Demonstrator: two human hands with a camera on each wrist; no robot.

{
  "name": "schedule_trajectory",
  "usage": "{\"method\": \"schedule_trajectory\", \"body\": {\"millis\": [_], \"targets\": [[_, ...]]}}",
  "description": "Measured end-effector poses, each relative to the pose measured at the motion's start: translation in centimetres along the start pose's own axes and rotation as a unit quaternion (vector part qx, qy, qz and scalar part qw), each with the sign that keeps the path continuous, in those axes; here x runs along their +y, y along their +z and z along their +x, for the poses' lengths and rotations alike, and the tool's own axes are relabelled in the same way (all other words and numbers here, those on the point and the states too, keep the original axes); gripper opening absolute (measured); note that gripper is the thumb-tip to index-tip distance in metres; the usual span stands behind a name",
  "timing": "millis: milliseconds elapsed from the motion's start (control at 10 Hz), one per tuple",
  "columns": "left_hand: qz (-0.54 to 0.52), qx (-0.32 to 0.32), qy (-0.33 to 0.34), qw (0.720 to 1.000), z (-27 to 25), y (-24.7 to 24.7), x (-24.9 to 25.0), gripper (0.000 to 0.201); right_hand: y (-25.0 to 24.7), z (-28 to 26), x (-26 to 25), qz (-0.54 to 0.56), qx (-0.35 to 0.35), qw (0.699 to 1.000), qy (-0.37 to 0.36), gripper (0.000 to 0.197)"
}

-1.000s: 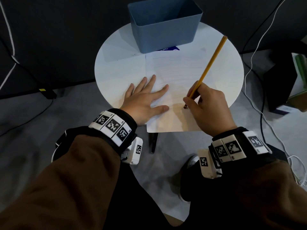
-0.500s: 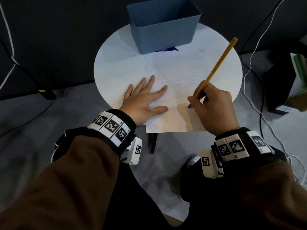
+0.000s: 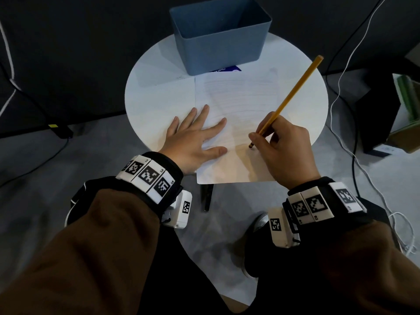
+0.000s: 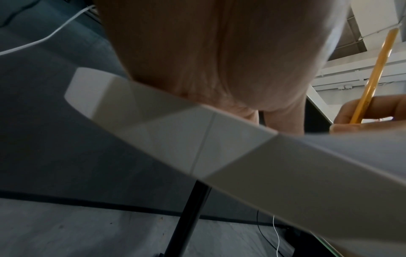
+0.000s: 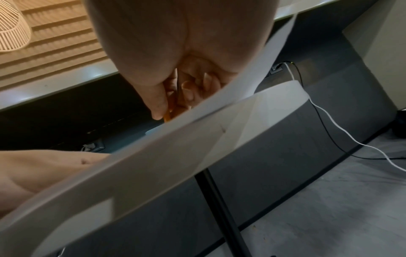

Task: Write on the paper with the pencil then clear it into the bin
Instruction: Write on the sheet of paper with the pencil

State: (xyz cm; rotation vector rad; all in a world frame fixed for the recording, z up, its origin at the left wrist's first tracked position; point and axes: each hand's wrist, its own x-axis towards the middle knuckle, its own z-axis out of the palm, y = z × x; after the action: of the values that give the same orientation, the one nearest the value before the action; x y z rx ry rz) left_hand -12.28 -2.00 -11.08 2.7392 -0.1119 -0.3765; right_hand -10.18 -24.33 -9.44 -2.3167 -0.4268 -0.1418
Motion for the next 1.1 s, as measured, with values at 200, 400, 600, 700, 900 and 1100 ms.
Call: {"method": "schedule_trajectory", "body": {"millis": [200, 400, 600, 700, 900, 1100], "targets": [[0.001, 0.002, 0.0, 1.0, 0.06, 0.01, -0.09, 0.068, 0.22, -0.1, 0.08, 0.012, -0.01, 1.0, 0.004, 0.013], [0.005, 0.003, -0.001, 1.0, 0.04, 0.02, -0.01, 0.067, -0.02, 0.02, -0.05, 0.017, 0.006, 1.0, 0.002, 0.013], [0.003, 0.0, -0.002, 1.0, 0.02, -0.04, 0.01, 0.067, -0.02, 0.03, 0.18, 0.015, 0.004, 1.0, 0.008, 0.012], [0.005, 0.001, -0.002, 1.0, 0.02, -0.02, 0.01, 0.067, -0.03, 0.03, 0.15, 0.023, 0.012, 1.0, 0.009, 0.012], [0.003, 0.002, -0.003, 1.0, 0.02, 0.04, -0.04, 0.067, 0.54, -0.15, 0.18, 0.022, -0.002, 1.0, 0.013, 0.013], [0.002, 0.004, 0.001, 1.0, 0.07, 0.1, -0.2, 0.067, 0.39, -0.01, 0.18, 0.023, 0.005, 1.0, 0.018, 0.012]]}}
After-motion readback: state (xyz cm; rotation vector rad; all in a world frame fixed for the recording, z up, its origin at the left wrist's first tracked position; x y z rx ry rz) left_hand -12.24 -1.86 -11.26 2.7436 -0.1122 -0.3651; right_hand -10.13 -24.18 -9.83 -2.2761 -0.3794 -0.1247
